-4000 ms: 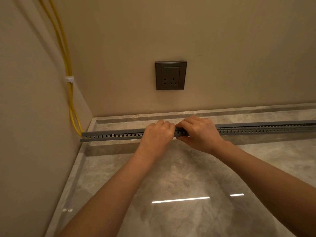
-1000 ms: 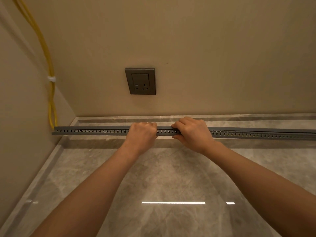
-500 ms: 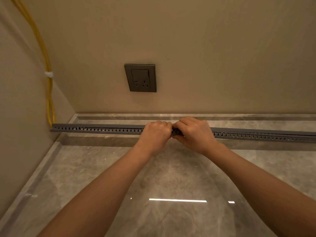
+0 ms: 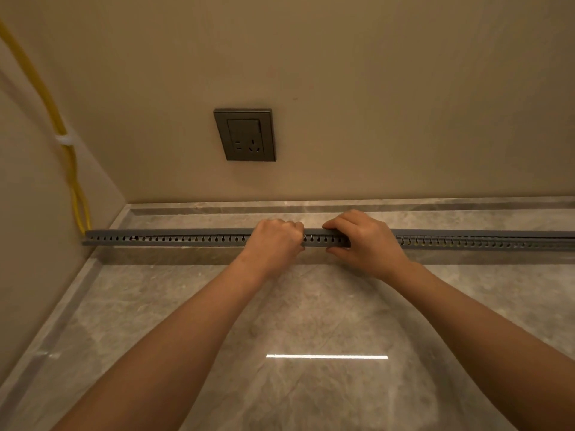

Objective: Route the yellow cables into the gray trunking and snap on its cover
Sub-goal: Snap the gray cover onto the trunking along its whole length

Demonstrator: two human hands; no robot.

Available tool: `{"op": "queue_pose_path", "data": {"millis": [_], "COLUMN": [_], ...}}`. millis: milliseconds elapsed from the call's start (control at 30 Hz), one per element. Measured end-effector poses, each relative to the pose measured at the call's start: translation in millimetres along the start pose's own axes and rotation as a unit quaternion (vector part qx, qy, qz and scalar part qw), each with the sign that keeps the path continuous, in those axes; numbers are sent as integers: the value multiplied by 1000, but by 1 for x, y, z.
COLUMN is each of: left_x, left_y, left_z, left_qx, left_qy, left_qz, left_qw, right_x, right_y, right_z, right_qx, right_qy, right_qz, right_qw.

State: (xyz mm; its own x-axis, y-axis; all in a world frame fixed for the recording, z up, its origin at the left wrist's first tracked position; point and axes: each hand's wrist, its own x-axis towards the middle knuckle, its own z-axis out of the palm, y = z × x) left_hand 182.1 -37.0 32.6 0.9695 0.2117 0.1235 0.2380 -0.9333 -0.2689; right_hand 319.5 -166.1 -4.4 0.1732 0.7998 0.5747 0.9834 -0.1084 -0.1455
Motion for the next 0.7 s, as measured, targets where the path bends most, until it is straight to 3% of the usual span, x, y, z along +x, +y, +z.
{"op": "queue_pose_path", "data": {"millis": [200,533,700], "left_x": [0,-2,-6], "left_y": [-1,0,5], "left_z": [-3,-3,2], "left_qx": [-6,-42,-95], "left_qy": [-11,7,113], "left_qz": [-2,-14,-6], "left_qw": [1000,999,989], "right_x": [-4,2,5], "right_y": [1,-7,-6], "right_z": [-6,-7,-8], "right_qx": [-106,-128,-109], "right_qy": [42,47,42], "right_qz": [-85,-60,-50], "right_qw": [990,989,992]}}
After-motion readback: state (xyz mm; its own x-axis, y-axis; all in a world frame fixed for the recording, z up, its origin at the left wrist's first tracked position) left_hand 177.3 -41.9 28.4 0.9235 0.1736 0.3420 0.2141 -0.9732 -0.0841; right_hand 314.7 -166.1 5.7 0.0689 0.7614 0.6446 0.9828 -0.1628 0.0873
